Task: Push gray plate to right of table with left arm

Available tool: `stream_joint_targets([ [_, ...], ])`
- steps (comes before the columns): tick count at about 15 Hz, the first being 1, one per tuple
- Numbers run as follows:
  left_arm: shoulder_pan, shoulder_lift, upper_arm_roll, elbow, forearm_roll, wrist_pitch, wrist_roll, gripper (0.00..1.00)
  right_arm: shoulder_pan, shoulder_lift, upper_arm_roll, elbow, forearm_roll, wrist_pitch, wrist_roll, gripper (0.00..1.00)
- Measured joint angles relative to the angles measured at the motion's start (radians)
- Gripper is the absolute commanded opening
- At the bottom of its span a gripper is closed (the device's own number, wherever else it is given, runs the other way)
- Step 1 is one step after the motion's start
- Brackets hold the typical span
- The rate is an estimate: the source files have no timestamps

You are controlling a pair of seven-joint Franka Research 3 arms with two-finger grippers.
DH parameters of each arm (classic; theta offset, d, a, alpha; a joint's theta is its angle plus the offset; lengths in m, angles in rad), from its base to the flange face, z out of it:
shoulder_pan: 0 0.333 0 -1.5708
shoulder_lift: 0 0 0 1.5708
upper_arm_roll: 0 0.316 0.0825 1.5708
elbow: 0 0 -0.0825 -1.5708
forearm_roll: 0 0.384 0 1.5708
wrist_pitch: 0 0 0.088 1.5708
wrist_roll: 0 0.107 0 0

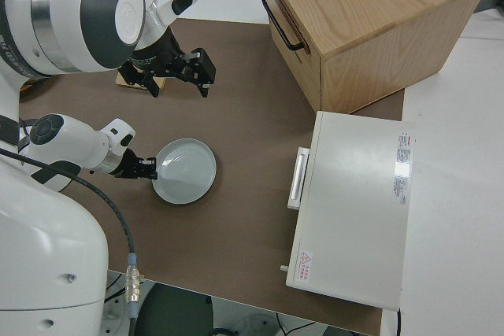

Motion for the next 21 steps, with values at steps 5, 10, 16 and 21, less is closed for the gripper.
stream_joint_targets([
  [5, -0.019, 0.022, 0.001, 0.027, 0.002, -0.001, -0.013, 0.73, 0.000, 0.000, 0.000, 0.000, 0.000, 0.000, 0.000, 0.983],
  [10, -0.014, 0.017, 0.021, 0.041, 0.003, -0.020, -0.013, 0.98, 0.000, 0.000, 0.000, 0.000, 0.000, 0.000, 0.000, 0.983],
  [16, 0.069, -0.075, 0.026, 0.029, 0.006, -0.132, 0.056, 0.98, 0.000, 0.000, 0.000, 0.000, 0.000, 0.000, 0.000, 0.983],
  [21, 0.175, -0.200, 0.028, -0.047, 0.005, -0.269, 0.187, 0.98, 0.000, 0.000, 0.000, 0.000, 0.000, 0.000, 0.000, 0.983],
])
